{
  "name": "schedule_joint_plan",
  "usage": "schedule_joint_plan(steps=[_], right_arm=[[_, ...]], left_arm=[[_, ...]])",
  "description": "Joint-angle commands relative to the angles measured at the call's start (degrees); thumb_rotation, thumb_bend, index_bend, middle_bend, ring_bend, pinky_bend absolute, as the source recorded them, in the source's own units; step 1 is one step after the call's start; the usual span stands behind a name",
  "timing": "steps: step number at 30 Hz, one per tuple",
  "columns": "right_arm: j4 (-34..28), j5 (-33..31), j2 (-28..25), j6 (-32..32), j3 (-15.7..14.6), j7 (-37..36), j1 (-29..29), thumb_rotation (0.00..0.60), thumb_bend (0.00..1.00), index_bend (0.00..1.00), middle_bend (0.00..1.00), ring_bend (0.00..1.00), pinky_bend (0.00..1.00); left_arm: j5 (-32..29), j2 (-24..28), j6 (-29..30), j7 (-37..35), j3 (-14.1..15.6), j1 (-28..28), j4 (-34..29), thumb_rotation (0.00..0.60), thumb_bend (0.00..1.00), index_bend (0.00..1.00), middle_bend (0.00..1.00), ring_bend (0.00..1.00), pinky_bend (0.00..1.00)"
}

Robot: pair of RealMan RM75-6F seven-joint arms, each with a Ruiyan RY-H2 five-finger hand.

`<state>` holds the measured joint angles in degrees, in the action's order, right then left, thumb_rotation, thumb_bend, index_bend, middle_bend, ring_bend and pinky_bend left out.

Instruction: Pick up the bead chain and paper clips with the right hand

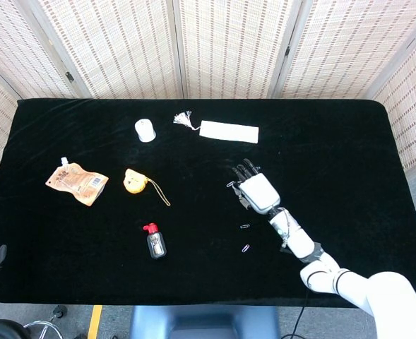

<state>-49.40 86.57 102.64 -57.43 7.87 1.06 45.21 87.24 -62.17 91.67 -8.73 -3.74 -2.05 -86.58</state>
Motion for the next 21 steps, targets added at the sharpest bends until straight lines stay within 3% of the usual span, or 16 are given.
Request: schedule_joint_plan(steps=[1,14,21], right_arm=[[2.0,-0.6,1.9,0.9,0.9,-0.6,1.5,0.6,0.44,0.88,0.17,0.12,0.0],[6.1,-1.0,5.5,1.7,0.8,-1.5,3.6,0.6,0.44,0.88,0.17,0.12,0.0],[1.8,-0.1,2.6,-2.3,0.0,-1.8,1.8,0.6,0.44,0.88,0.17,0.12,0.0]], left_arm=[[0.2,0.4,0.4,-1.2,0.0,0.3,0.3,0.6,0.52,0.0,0.0,0.0,0.0],[1.0,1.1,1.5,-3.7,0.2,0.9,0.8,0.6,0.52,0.0,0.0,0.0,0.0],[1.3,0.9,1.9,-3.0,0.3,1.0,0.8,0.6,0.52,0.0,0.0,0.0,0.0]])
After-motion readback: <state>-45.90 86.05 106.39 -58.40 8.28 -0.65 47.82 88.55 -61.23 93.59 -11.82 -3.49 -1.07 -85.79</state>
